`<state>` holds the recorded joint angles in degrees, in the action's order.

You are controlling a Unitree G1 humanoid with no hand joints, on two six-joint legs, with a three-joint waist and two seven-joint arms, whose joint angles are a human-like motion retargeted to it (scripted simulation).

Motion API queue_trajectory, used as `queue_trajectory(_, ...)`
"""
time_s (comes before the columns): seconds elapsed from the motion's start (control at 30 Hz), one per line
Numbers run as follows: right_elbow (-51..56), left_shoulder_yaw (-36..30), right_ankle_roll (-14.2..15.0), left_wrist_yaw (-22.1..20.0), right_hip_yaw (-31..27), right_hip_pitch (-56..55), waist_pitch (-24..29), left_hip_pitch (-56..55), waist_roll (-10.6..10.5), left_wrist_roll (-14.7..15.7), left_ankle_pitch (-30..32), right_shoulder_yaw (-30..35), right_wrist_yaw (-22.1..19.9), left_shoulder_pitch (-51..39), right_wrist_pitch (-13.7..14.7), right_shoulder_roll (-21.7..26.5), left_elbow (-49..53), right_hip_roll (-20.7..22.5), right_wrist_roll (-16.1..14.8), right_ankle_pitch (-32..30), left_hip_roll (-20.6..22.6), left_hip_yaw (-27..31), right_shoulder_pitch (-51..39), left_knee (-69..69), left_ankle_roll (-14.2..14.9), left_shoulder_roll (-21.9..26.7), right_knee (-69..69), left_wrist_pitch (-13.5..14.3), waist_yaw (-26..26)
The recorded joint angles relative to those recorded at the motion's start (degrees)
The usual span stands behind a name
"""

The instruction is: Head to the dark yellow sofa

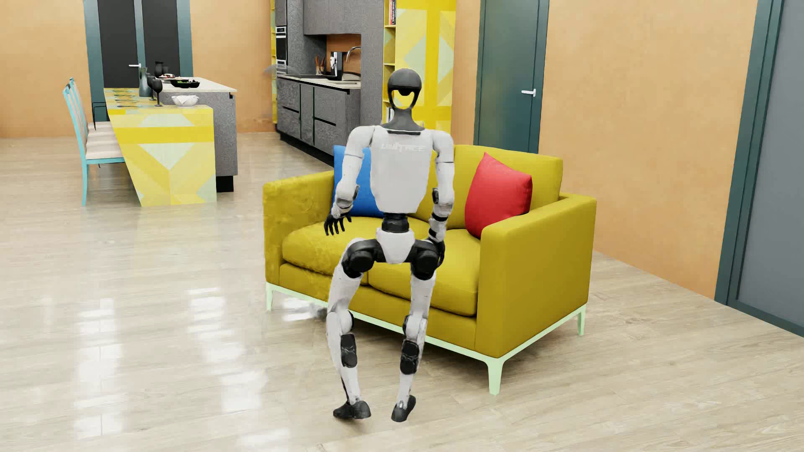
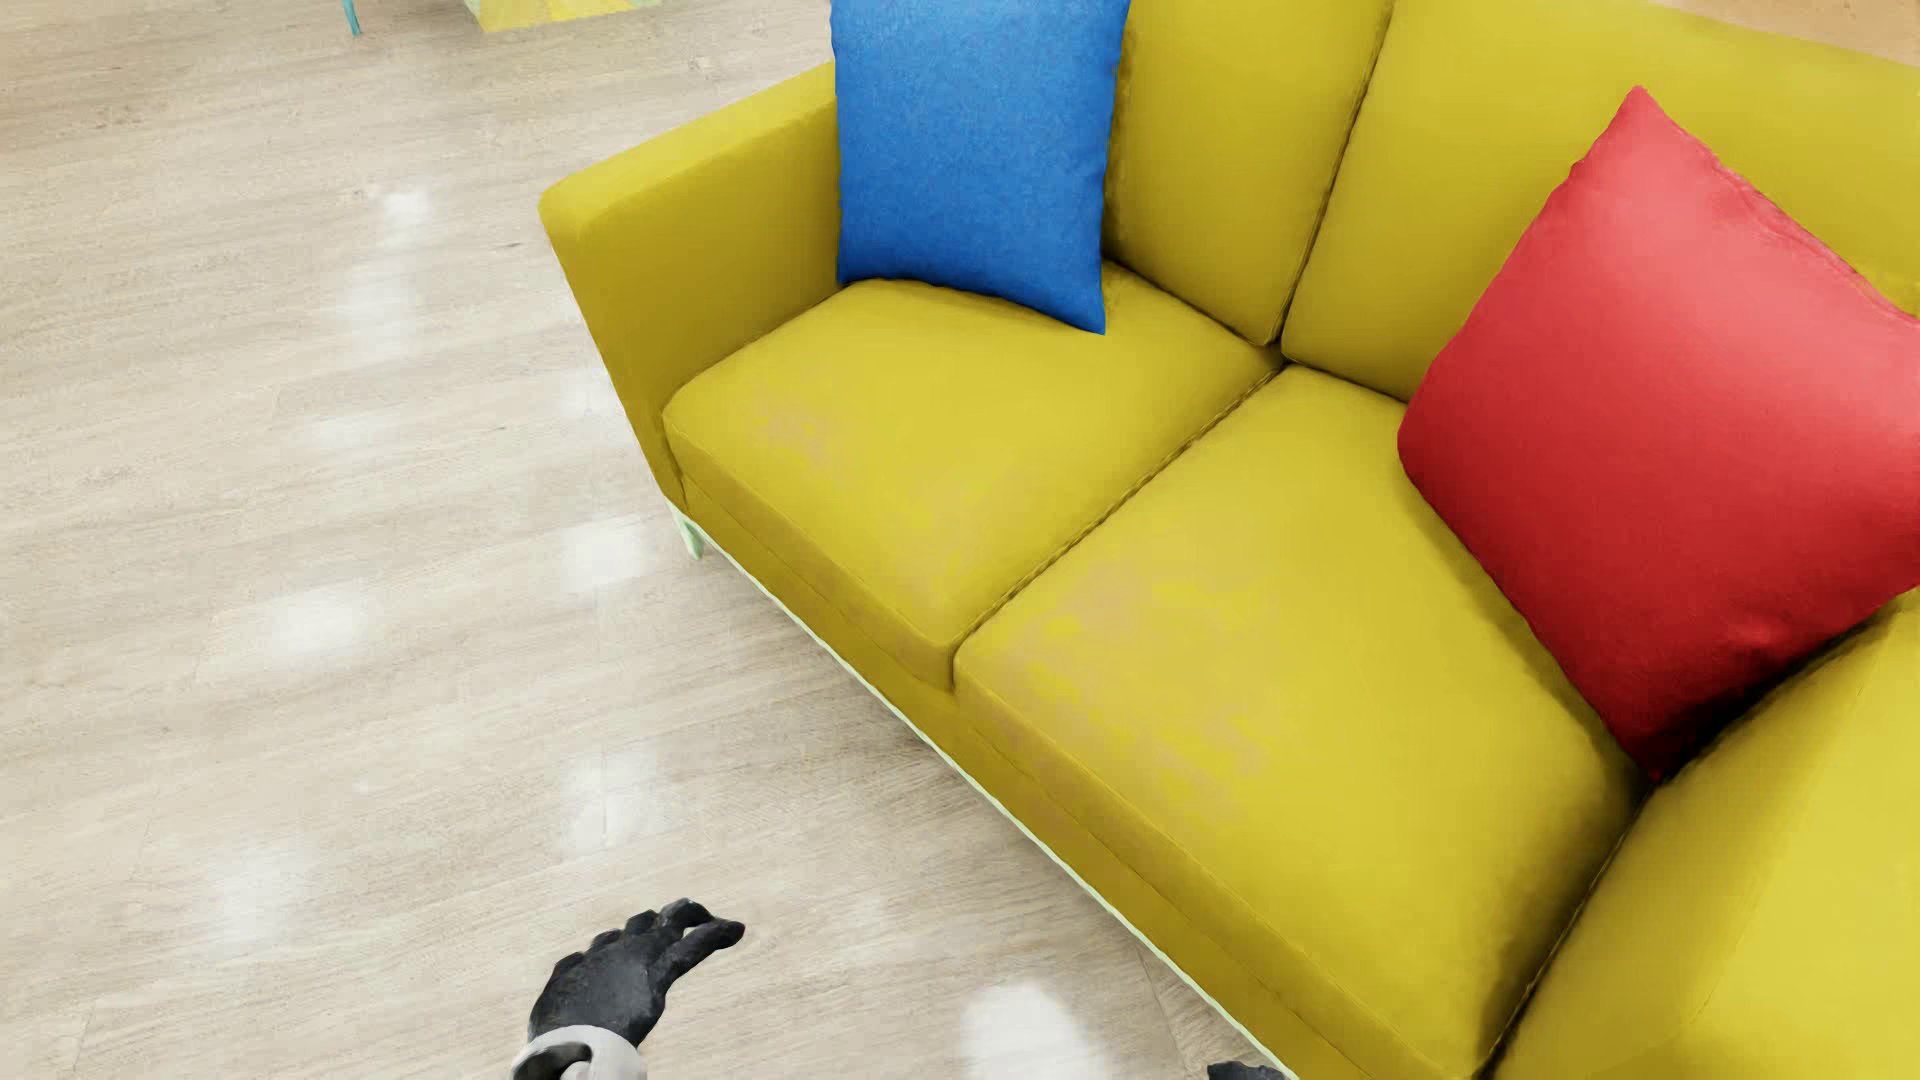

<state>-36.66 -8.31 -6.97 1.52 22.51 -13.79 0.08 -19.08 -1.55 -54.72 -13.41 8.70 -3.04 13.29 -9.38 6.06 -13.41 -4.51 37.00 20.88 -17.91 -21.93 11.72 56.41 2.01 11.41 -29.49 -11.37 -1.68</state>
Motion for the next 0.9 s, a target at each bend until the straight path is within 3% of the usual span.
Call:
queue_trajectory(0.07, -2.5, 0.6, 1.4, 0.6, -3.2, 1.5, -0.1, -3.1, -0.6, 3.8, 0.0, 1.3, 1.1, 0.4, -0.9, 1.0, -8.7, 1.4, 0.5, -0.7, -1.8, 4.2, -1.1, 1.1, 3.3, -0.4, 1.2, -1.1, 0.4)
queue_trajectory(0.17, -4.1, -0.1, 3.6, 1.3, -8.1, 3.5, -0.4, -3.6, -1.2, 8.5, 0.6, -1.1, -0.3, 2.2, -1.2, 0.9, -19.9, 2.8, -0.3, -0.6, -1.8, 12.9, -1.8, -13.2, 4.7, -0.2, 4.4, -4.6, 0.9)
queue_trajectory(0.27, -5.0, -0.2, 6.8, 1.0, -15.0, 3.3, -0.9, -0.2, -2.5, 13.6, 8.0, -5.0, -2.1, 5.6, -0.1, 0.9, -28.5, 3.7, -1.6, -0.9, 5.1, 33.6, -1.7, -30.2, 9.5, -2.4, 6.0, -8.3, 1.6)
queue_trajectory(0.3, -5.4, -1.0, 8.1, 1.6, -17.3, 2.4, -0.9, 0.5, -3.1, 14.6, 6.7, -6.2, -2.3, 7.2, -0.2, 1.1, -30.3, 3.8, -1.5, -0.9, 4.6, 33.0, -2.1, -30.8, 11.1, -3.1, 5.6, -8.7, 1.4)
queue_trajectory(0.37, -5.5, -4.1, 10.8, 4.8, -21.9, 0.1, -0.9, 1.9, -4.2, 15.0, 2.5, -9.3, -3.7, 9.3, -1.0, 1.3, -32.4, 3.4, -2.1, -1.1, 3.3, 25.0, -3.1, -31.9, 9.1, -4.6, 5.2, -8.5, 1.0)
queue_trajectory(0.47, -3.7, -9.8, 14.4, 8.2, -27.7, -2.6, -0.5, 3.1, -4.4, 13.8, 0.2, -15.1, -6.4, 7.5, -1.0, 0.5, -34.0, 0.9, -4.5, -2.4, 5.4, 18.4, -2.4, -33.9, 6.1, -4.1, 6.0, -7.3, 0.6)
queue_trajectory(0.53, -2.7, -12.6, 15.2, 6.5, -30.9, -4.8, -0.1, 2.9, -3.6, 12.5, -0.5, -16.8, -5.9, 3.8, -0.3, -0.3, -34.1, -1.5, -4.6, -2.8, 8.0, 15.0, -1.1, -33.9, 4.3, -2.3, 5.9, -7.6, 0.5)
queue_trajectory(0.6, -2.0, -11.8, 13.2, 3.0, -33.1, -7.6, 0.5, 2.3, -2.4, 12.5, -1.1, -16.3, -3.6, 0.2, 0.6, -0.7, -31.7, -3.2, -2.0, -3.5, 10.1, 12.5, 0.2, -33.3, 2.8, 0.3, 3.6, -7.9, 0.4)
queue_trajectory(0.63, -2.2, -9.6, 10.2, 0.0, -30.6, -9.3, 0.8, 1.9, -1.7, 13.6, -1.4, -15.7, -2.2, -1.4, 0.6, -0.9, -29.9, -4.4, -0.7, -3.8, 10.9, 11.7, 0.6, -32.8, 2.2, 0.9, 1.0, -8.5, 0.3)
queue_trajectory(0.67, -2.5, -6.4, 6.7, -3.3, -22.3, -10.7, 1.0, 1.6, -1.0, 15.7, -1.5, -15.7, -0.9, -2.8, 0.5, -1.4, -27.9, -7.0, 0.2, -4.3, 11.4, 11.1, 0.9, -32.4, 1.7, 1.2, -2.1, -8.8, 0.4)
queue_trajectory(0.7, -2.4, -3.1, 5.8, -6.2, -17.5, -11.6, 1.1, 1.2, -0.4, 18.1, -1.9, -16.1, -0.3, -4.1, -0.6, -2.4, -26.1, -7.7, 0.3, -1.8, 11.9, 11.1, 0.8, -31.5, 1.3, 1.2, -6.3, -8.6, 0.0)
queue_trajectory(0.77, -2.5, 1.0, 15.0, -9.5, -16.7, -12.5, 1.0, 1.0, 0.4, 21.4, -2.2, -17.1, -0.9, -6.0, -0.7, -3.4, -22.2, -2.8, 0.0, -0.2, 12.5, 11.3, 1.7, -31.0, 0.5, 2.1, -13.4, -6.8, -0.6)
queue_trajectory(0.8, -2.7, 2.0, 11.2, -10.1, -14.8, -11.6, 0.8, 1.2, 0.7, 21.9, -2.1, -16.9, -0.6, -6.3, -0.9, -3.6, -19.7, -0.7, 0.4, -1.5, 12.7, 11.3, 1.9, -31.5, 0.2, 2.8, -13.1, -5.6, -0.6)
queue_trajectory(0.83, -3.0, 2.8, 7.5, -10.5, -8.9, -9.2, 0.4, 1.5, 1.0, 22.1, -1.8, -16.6, 0.1, -6.4, -1.3, -3.5, -17.4, -2.1, 0.9, -0.7, 12.8, 11.2, 1.9, -32.0, -0.1, 3.1, -9.4, -4.5, -0.3)
queue_trajectory(0.9, -4.2, 4.5, 5.6, -11.4, -5.2, -4.1, -0.1, 1.0, 1.5, 21.9, -2.1, -15.3, 1.3, -6.0, -2.1, -3.2, -13.8, -1.8, 1.6, 0.9, 13.2, 11.7, 1.5, -31.2, -0.6, 2.7, -0.3, -3.2, -0.2)
